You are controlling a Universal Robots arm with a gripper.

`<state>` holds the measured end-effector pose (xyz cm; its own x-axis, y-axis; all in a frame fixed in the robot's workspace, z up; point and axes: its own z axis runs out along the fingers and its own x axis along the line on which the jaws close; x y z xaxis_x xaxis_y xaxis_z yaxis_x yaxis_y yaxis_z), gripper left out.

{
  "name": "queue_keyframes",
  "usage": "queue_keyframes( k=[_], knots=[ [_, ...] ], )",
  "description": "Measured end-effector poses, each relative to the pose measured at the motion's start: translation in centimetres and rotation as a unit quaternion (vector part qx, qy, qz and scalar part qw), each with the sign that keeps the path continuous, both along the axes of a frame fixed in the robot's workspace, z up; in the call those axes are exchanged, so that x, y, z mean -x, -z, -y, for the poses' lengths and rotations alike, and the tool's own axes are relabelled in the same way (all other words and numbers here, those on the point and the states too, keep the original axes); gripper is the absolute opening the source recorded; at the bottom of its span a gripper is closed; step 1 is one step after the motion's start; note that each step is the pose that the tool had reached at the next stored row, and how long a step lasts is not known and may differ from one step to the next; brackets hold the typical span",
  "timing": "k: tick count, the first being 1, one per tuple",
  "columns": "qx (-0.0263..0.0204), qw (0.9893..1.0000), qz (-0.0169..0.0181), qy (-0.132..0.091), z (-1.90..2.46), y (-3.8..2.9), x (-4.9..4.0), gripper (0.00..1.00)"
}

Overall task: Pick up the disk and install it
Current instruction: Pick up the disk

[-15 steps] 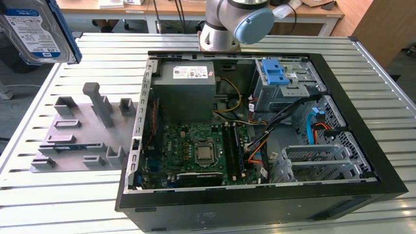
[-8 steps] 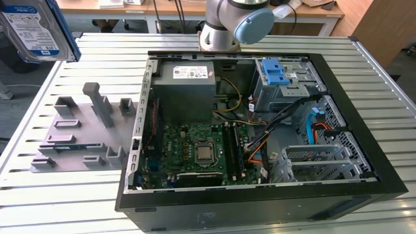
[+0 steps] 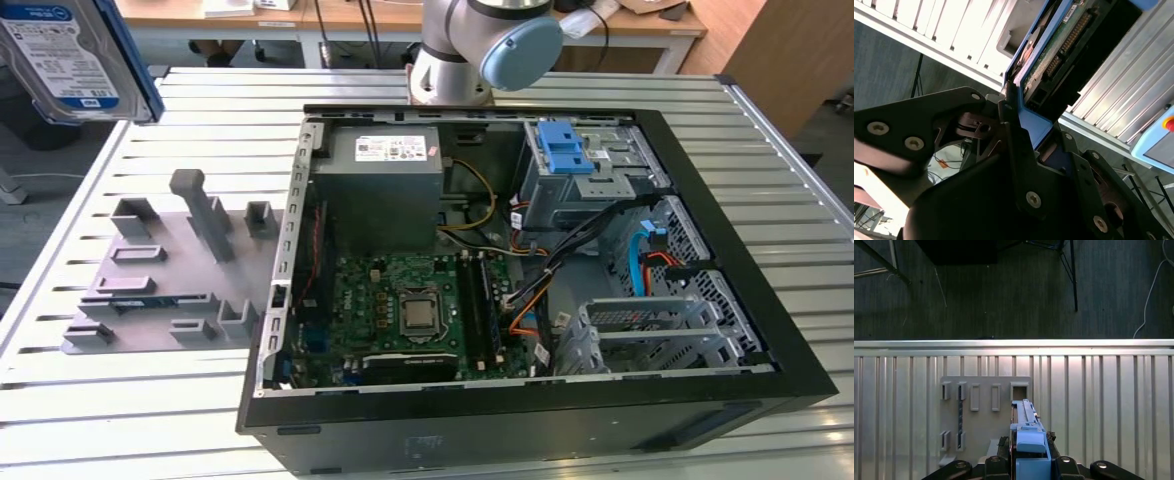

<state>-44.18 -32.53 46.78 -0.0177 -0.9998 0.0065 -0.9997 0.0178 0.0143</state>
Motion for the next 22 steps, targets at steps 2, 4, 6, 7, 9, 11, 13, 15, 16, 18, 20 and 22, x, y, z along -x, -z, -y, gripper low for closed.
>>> queue_keyframes(
  k=[2, 4, 6, 7, 9, 11, 13, 15, 16, 18, 20, 22],
  knots=[
    [0.0, 1.0, 0.0, 0.0, 0.0, -0.13, 0.0, 0.36],
    [0.0, 1.0, 0.0, 0.0, 0.0, -0.27, 0.0, 0.36],
    [0.0, 1.0, 0.0, 0.0, 0.0, -0.41, 0.0, 0.36],
    [0.0, 1.0, 0.0, 0.0, 0.0, -0.48, 0.0, 0.36],
    [0.0, 1.0, 0.0, 0.0, 0.0, -0.63, 0.0, 0.36],
    [0.0, 1.0, 0.0, 0.0, 0.0, -0.78, 0.0, 0.36],
    [0.0, 1.0, 0.0, 0.0, 0.0, -0.86, 0.0, 0.36],
    [0.0, 1.0, 0.0001, 0.0, 0.0, -0.86, 0.0, 0.36],
    [0.0, 1.0, 0.0, 0.0, 0.0, -0.87, 0.0, 0.36],
    [0.0001, 1.0, -0.0001, 0.0, 0.0, -0.88, -0.06, 0.36],
    [0.0, 1.0, -0.0001, 0.0, 0.0, -0.88, -0.42, 0.36],
    [0.0, 1.0, 0.0, 0.0, 0.0, -0.87, -1.03, 0.36]
  ],
)
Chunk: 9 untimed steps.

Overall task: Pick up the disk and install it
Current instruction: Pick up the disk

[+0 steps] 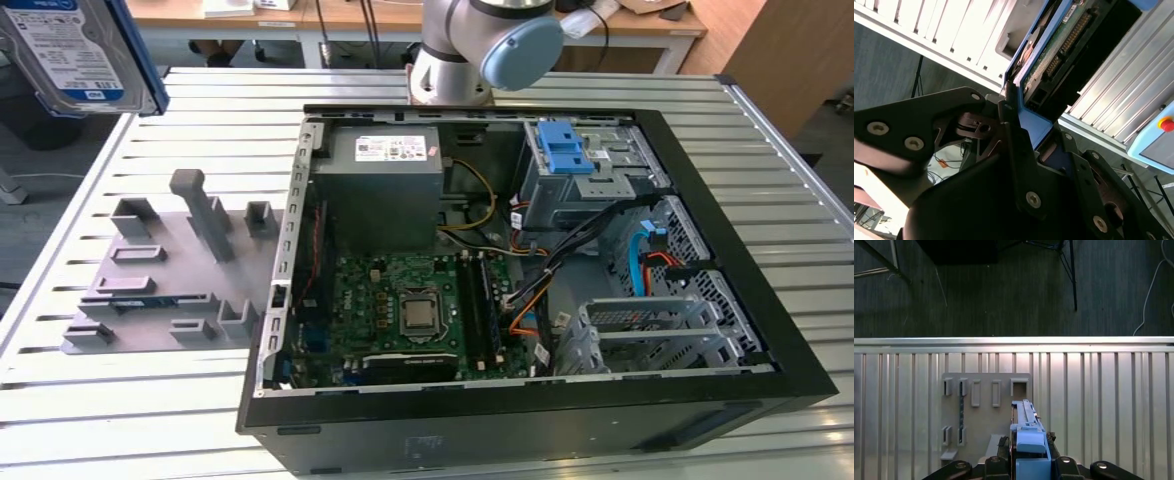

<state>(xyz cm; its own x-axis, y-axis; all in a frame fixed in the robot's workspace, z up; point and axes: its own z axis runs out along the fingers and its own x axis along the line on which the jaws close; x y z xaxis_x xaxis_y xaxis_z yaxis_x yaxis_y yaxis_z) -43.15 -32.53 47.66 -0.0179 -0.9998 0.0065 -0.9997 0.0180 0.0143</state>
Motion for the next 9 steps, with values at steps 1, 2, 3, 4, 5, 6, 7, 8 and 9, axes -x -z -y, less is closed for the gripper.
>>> queue_keyframes(
  k=[1, 2, 3, 4, 5, 6, 7, 8, 9],
  knots=[
    [0.0, 1.0, 0.0, 0.0, 0.0, 0.0, -0.32, 0.36],
    [0.0, 1.0, 0.0, 0.0, 0.01, 0.0, -0.63, 0.36],
    [0.0, 1.0, -0.0001, 0.0, 0.01, 0.0, -0.93, 0.36],
    [0.0, 1.0, -0.0001, 0.0, 0.02, 0.0, -1.24, 0.36],
    [0.0, 1.0, -0.0001, 0.0, 0.05, 0.0, -1.48, 0.36],
    [0.0, 1.0, -0.0002, 0.0, 0.08, 0.0, -1.71, 0.36],
    [0.0, 1.0, -0.0002, 0.0, 0.13, 0.0, -1.89, 0.36],
    [0.0, 1.0, -0.0002, 0.0, 0.2, 0.0, -2.04, 0.36],
    [0.0, 1.0, -0.0002, 0.0, 0.28, 0.0, -2.17, 0.36]
  ],
)
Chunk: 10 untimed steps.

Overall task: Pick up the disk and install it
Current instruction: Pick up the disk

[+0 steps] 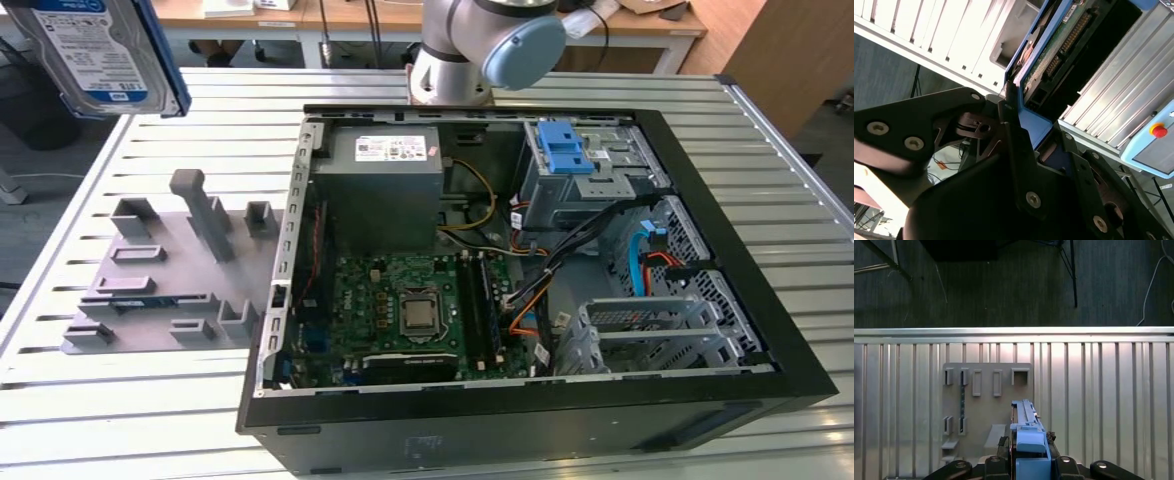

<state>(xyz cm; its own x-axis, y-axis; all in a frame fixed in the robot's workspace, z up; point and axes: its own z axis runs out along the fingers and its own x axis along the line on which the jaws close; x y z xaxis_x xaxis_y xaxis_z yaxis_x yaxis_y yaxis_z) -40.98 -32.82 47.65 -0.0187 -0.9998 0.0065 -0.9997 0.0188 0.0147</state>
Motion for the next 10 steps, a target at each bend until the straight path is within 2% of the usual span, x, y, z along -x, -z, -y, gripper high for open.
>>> queue_keyframes(
  k=[10],
  knots=[
    [0.0, 1.0, 0.0, 0.001, 1.08, 0.0, -0.79, 0.36]
  ],
)
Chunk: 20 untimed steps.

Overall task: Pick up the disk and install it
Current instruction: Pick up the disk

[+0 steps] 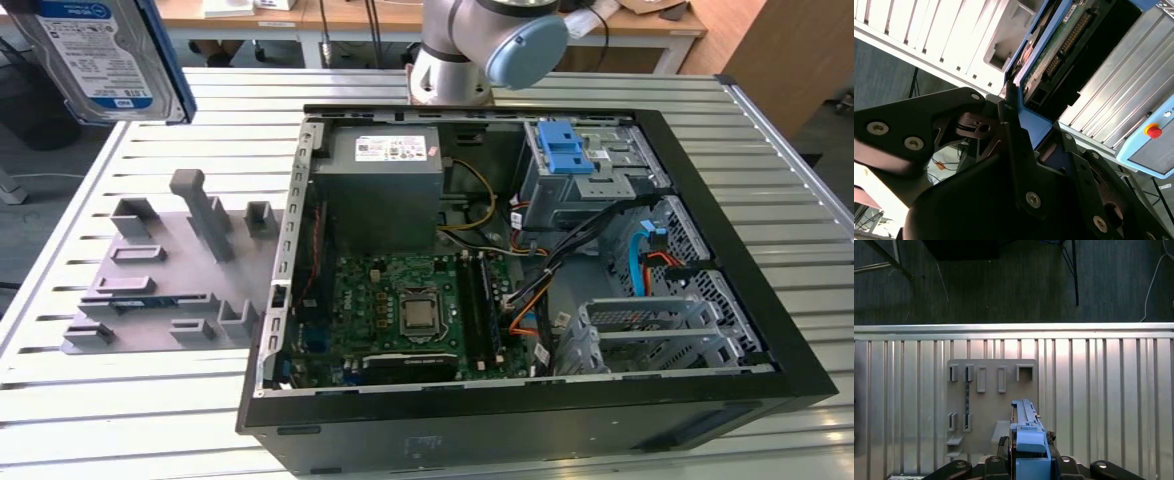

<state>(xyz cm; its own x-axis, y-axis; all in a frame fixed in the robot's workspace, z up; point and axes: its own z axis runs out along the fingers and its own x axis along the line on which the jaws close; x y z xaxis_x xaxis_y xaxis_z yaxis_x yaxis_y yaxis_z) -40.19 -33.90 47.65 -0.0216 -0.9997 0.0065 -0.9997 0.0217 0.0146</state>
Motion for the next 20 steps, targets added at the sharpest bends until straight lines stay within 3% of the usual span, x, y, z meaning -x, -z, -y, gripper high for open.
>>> queue_keyframes(
  k=[4, 13, 20],
  knots=[
    [0.0, 1.0, -0.0001, 0.0, 0.26, 0.0, -0.57, 0.36],
    [0.0, 1.0, -0.0007, 0.0, 0.27, 0.0, -3.05, 0.36],
    [0.0, 1.0, -0.0008, 0.0, 0.27, 0.0, -4.44, 0.36]
  ],
)
